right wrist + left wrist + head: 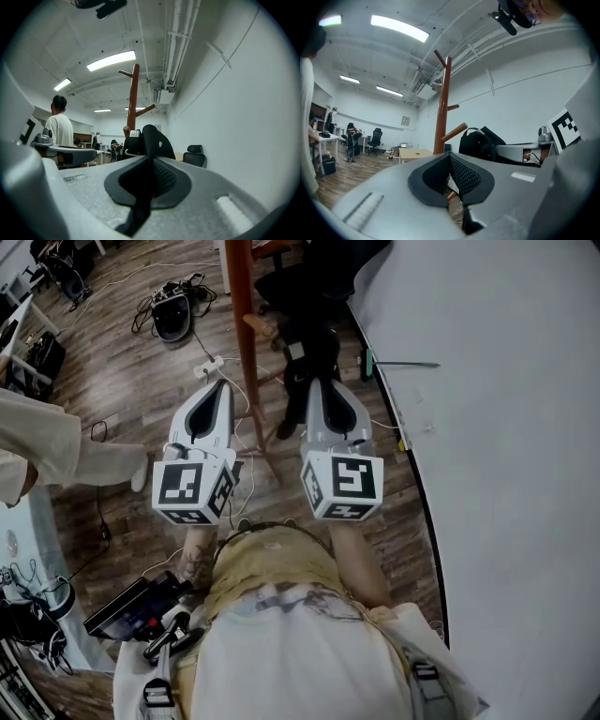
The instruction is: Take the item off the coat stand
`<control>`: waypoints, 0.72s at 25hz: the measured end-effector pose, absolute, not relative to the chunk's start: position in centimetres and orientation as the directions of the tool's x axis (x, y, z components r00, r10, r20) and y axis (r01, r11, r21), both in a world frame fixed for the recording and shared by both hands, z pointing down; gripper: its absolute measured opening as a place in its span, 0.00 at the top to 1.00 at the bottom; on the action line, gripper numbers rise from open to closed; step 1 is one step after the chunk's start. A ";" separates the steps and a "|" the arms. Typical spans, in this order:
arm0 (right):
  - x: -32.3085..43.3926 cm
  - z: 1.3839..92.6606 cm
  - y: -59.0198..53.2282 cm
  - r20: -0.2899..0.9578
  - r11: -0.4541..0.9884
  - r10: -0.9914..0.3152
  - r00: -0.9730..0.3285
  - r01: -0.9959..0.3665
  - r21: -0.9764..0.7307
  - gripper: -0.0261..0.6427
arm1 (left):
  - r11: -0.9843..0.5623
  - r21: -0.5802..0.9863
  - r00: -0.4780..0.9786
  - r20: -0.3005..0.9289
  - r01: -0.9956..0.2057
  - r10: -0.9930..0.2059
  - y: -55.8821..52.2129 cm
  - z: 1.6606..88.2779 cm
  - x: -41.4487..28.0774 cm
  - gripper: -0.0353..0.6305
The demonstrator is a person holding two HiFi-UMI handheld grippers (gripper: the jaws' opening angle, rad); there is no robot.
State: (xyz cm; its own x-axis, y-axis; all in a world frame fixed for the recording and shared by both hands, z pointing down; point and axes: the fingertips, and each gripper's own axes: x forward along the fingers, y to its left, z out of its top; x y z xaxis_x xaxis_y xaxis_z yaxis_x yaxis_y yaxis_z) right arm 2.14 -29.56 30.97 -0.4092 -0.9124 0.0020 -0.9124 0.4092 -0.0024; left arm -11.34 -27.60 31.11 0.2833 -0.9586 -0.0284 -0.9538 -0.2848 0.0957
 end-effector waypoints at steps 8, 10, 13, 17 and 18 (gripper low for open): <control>1.9 31.1 -29.4 0.004 0.410 -0.912 -0.410 -0.912 0.000 0.95 | -0.286 0.098 0.285 -0.026 -0.953 -0.958 -27.6 31.2 -11.2 0.95; 1.9 31.1 -29.4 0.005 0.410 -0.912 -0.410 -0.912 0.000 0.95 | -0.286 0.100 0.285 -0.025 -0.953 -0.958 -27.6 31.3 -11.3 0.95; 2.0 31.2 -29.3 0.006 0.407 -0.913 -0.407 -0.913 -0.002 0.95 | -0.285 0.100 0.284 -0.024 -0.953 -0.958 -27.6 31.3 -11.3 0.95; 2.2 31.3 -29.3 0.005 0.402 -0.916 -0.402 -0.916 -0.005 0.95 | -0.288 0.101 0.287 -0.023 -0.952 -0.958 -27.6 31.4 -11.2 0.95; 2.3 31.3 -29.3 0.005 0.401 -0.916 -0.401 -0.916 -0.006 0.95 | -0.289 0.102 0.288 -0.022 -0.952 -0.957 -27.6 31.4 -11.2 0.95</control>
